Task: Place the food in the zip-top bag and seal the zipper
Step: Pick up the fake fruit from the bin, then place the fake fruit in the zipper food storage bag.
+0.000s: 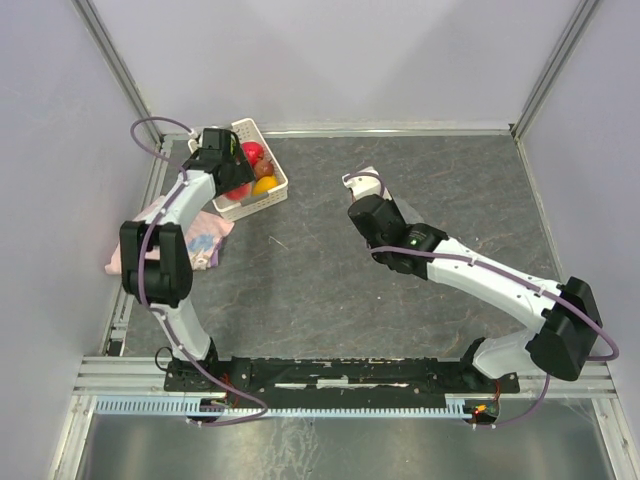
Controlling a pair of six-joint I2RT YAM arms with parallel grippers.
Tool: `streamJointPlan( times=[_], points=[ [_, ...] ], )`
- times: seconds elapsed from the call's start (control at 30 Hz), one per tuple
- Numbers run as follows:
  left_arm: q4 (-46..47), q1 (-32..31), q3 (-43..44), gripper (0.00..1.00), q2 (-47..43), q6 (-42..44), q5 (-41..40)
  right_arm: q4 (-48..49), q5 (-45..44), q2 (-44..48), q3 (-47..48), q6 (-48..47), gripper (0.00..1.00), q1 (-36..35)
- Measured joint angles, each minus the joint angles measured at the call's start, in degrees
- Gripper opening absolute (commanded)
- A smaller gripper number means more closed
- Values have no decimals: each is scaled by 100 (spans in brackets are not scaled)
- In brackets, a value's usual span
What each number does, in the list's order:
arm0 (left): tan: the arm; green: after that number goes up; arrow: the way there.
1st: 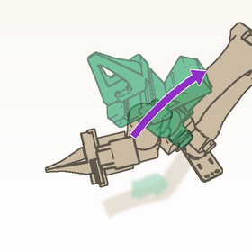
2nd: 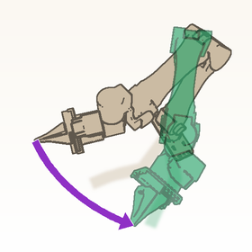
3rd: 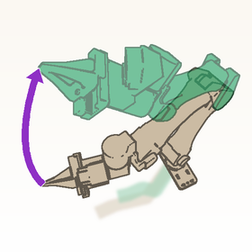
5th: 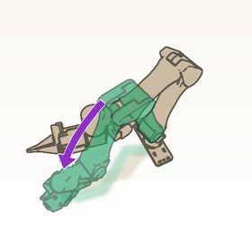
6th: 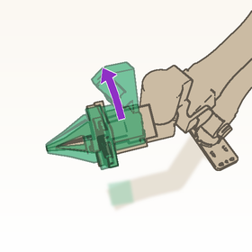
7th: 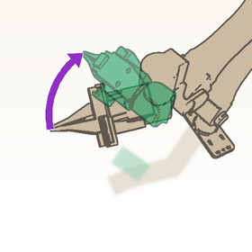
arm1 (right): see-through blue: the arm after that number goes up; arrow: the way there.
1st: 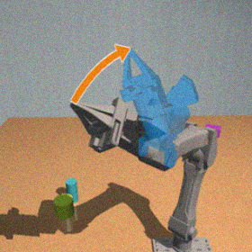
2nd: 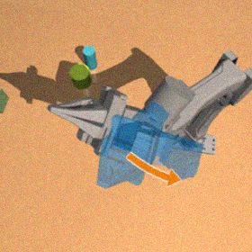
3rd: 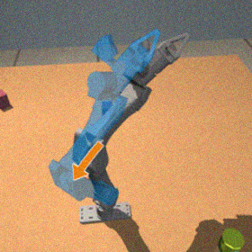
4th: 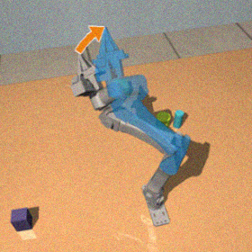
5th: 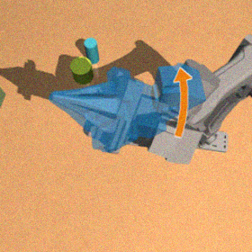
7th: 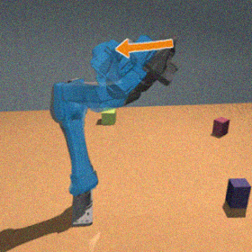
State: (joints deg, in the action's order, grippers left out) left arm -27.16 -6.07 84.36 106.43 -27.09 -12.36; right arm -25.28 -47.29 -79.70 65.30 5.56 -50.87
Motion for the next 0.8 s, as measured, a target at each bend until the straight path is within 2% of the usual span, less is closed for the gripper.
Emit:
streamJointPlan(
  times=[0.17, 0.4, 0.8],
  points=[
    [387, -9, -535, 61, -846, -122, 407, -94, 155, 0, 109, 90, 2, 0],
    [1062, -168, -1718, 61, -1928, -466, 1067, -151, 284, -118, 199, 212, 2, 0],
    [2044, -1349, -2647, 60, -2855, -944, 1722, -136, 562, -382, 240, 431, 2, 0]
  ],
)
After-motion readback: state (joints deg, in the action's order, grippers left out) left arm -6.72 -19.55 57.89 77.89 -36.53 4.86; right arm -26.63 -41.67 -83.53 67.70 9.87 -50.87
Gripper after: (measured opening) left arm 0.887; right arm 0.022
